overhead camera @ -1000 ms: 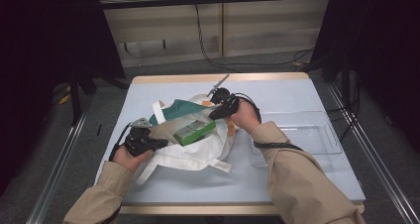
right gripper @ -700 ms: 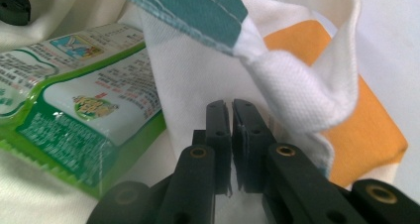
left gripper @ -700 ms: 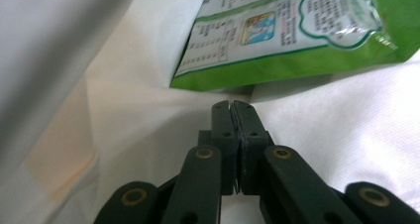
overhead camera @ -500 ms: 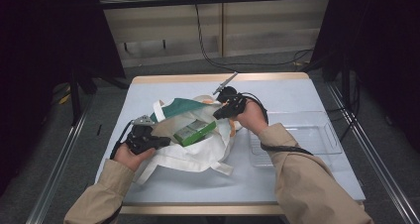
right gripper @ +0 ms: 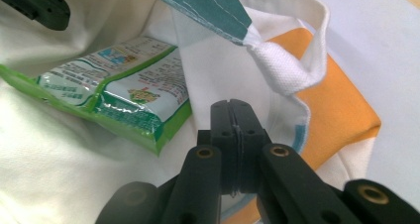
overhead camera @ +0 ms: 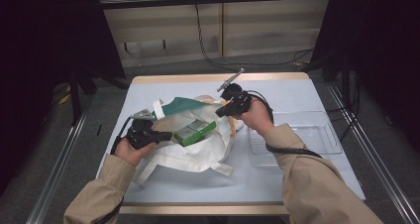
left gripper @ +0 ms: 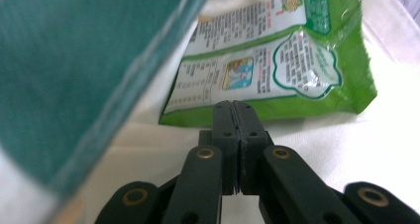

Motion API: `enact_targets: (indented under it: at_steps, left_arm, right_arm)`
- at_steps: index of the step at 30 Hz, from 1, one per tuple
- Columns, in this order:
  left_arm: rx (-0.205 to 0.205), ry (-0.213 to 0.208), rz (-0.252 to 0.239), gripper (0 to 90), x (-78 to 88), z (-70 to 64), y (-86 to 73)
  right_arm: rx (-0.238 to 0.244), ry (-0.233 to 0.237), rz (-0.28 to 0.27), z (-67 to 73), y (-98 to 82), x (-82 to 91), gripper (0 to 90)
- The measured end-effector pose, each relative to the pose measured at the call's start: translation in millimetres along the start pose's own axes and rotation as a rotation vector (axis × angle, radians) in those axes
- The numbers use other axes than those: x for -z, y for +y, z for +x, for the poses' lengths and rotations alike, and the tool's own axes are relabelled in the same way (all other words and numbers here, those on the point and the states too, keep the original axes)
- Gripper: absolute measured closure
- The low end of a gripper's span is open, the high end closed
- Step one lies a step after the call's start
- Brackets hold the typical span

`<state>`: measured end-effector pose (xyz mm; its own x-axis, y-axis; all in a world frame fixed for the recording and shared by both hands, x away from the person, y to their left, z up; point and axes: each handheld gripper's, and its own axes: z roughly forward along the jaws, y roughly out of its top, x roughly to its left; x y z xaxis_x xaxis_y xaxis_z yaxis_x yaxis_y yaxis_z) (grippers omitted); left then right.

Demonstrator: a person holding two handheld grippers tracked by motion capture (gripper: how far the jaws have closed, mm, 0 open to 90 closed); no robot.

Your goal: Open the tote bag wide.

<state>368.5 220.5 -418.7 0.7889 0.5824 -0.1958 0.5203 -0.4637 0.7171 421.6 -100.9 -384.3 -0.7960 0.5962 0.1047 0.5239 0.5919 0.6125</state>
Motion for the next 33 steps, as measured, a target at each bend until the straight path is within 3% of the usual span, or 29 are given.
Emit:
enact_targets:
  at_steps: [4, 20, 33]
  left_arm:
    - [-0.030, -0.005, -0.003, 90.0, 1.7, -3.1, 7.4]
    - [-0.041, -0.011, 0.008, 90.0, 3.8, -11.8, 23.8]
    - [-0.070, -0.009, 0.009, 90.0, 3.0, -13.8, 35.6]
  right_arm:
    - [-0.006, 0.007, -0.009, 2.5, -0.9, 6.5, 89.8]
    - [0.017, 0.019, -0.041, 19.3, -12.7, 29.0, 90.0]
    - [0.038, 0.044, -0.044, 44.1, -24.9, 27.2, 90.0]
